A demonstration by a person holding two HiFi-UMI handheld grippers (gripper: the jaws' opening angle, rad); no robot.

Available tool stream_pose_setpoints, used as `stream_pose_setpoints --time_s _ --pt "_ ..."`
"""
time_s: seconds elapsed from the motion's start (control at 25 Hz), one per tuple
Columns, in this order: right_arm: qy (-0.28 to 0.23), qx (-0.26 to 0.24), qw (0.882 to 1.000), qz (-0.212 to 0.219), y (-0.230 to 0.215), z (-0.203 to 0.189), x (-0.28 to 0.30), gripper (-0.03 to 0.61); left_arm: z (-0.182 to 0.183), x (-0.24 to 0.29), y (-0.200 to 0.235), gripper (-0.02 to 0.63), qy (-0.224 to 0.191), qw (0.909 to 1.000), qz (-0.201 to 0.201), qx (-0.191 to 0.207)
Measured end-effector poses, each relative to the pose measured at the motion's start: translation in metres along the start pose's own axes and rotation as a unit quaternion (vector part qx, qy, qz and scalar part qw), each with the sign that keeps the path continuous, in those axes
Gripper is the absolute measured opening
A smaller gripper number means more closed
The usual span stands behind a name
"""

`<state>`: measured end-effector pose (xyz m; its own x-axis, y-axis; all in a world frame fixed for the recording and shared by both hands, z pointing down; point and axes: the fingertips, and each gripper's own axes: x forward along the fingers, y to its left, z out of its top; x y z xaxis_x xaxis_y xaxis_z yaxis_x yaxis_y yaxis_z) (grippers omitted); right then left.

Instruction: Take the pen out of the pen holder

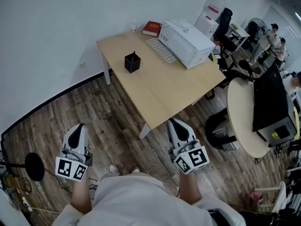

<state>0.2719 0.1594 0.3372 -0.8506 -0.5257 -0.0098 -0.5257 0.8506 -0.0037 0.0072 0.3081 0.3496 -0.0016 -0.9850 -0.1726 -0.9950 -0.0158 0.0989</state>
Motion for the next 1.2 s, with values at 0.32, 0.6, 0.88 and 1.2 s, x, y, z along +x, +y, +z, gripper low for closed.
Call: stream_pose_setpoints --time_s 0.32,0.6,0.88,1.2 --pt "-0.001 0.013 1.000 -0.010 -0.022 -0.011 -0.015 0.002 0.008 0.005 -0.010 0.304 -0.007 0.9995 0.020 0.021" --pt "0.001 0.037 0.999 0.002 -0.025 -0.028 0.003 0.002 0.013 -0.002 0.015 0.473 0.000 0.9960 0.067 0.059" --pt "0.008 0.047 0.999 0.010 -0.029 -0.033 0.064 0.002 -0.042 0.038 0.064 0.474 0.056 0.9958 0.072 0.012" --pt "0.042 0.040 0.997 -0.058 -0.081 -0.042 0.177 0.002 -0.080 0.188 0.150 0.474 0.059 0.9979 0.008 -0.026"
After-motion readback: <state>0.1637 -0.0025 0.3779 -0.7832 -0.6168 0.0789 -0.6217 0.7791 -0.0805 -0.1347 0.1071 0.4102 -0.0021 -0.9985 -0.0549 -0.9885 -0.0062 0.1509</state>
